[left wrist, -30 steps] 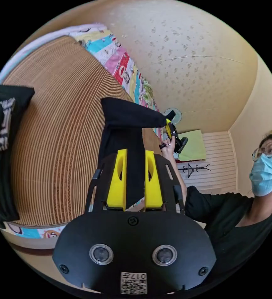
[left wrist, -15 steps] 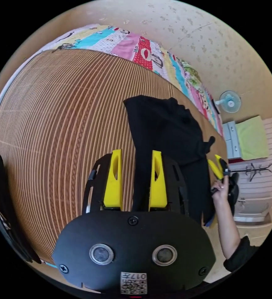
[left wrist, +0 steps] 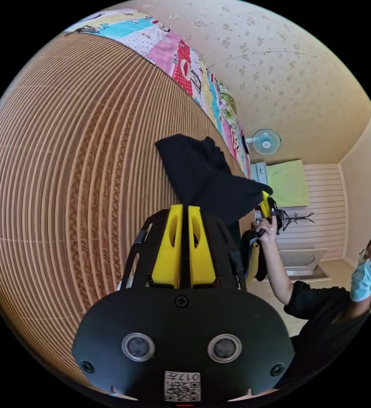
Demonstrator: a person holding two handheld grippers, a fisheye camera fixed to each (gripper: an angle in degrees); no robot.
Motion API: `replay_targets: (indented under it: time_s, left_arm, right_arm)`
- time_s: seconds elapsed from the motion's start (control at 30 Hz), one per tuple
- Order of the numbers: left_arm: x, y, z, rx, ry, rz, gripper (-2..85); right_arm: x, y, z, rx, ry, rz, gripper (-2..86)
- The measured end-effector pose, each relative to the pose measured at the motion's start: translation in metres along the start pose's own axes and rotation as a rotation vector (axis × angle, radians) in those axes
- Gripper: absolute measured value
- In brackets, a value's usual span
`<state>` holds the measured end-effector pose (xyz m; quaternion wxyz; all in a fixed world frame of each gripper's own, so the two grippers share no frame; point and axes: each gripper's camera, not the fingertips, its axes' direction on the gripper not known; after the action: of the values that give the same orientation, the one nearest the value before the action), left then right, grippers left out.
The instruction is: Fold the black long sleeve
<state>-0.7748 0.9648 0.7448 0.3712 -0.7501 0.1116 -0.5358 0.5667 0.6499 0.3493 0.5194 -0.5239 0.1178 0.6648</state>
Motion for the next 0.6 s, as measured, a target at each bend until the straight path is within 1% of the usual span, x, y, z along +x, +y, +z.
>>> replay_targets:
  time_s: [0.03, 0.07, 0.13, 0.17, 0.23, 0.27, 0.33, 0.4, 0.47, 0.57, 0.6]
  left_arm:
    - [-0.005, 0.001, 0.000, 0.009, 0.007, -0.013, 1.9]
    - [-0.015, 0.003, 0.000, 0.032, 0.010, -0.052, 2.2]
    - [-0.029, 0.008, -0.001, 0.067, -0.008, -0.118, 2.6]
    - [-0.037, 0.015, -0.004, 0.107, -0.007, -0.167, 3.0]
    - [-0.045, 0.029, -0.010, 0.181, 0.022, -0.236, 3.5]
    - [-0.045, 0.042, -0.015, 0.227, 0.025, -0.256, 3.4]
    - [-0.039, 0.060, -0.017, 0.246, 0.002, -0.247, 3.5]
    - [-0.021, 0.085, -0.011, 0.220, -0.068, -0.216, 3.8]
    - [-0.006, 0.105, -0.001, 0.200, -0.084, -0.189, 3.9]
    - [0.021, 0.136, 0.021, 0.166, -0.097, -0.141, 3.8]
    - [0.031, 0.147, 0.031, 0.153, -0.120, -0.121, 3.8]
  right_arm:
    - [0.020, 0.002, -0.002, -0.017, 0.017, 0.087, 5.7]
    - [0.032, 0.002, -0.001, -0.039, 0.041, 0.124, 5.9]
    - [0.082, 0.012, -0.001, -0.128, 0.178, 0.324, 6.2]
    - [0.091, 0.022, -0.015, -0.089, 0.158, 0.364, 6.2]
    - [0.077, 0.036, -0.046, -0.009, 0.073, 0.258, 5.9]
    - [0.070, 0.042, -0.056, 0.002, 0.073, 0.236, 5.9]
    - [0.053, 0.076, -0.098, 0.016, 0.127, 0.256, 7.2]
    - [0.049, 0.110, -0.133, 0.051, 0.136, 0.323, 8.7]
    - [0.051, 0.148, -0.166, 0.097, 0.131, 0.408, 9.2]
    - [0.065, 0.229, -0.225, 0.213, 0.202, 0.673, 10.3]
    - [0.068, 0.243, -0.233, 0.229, 0.228, 0.730, 10.8]
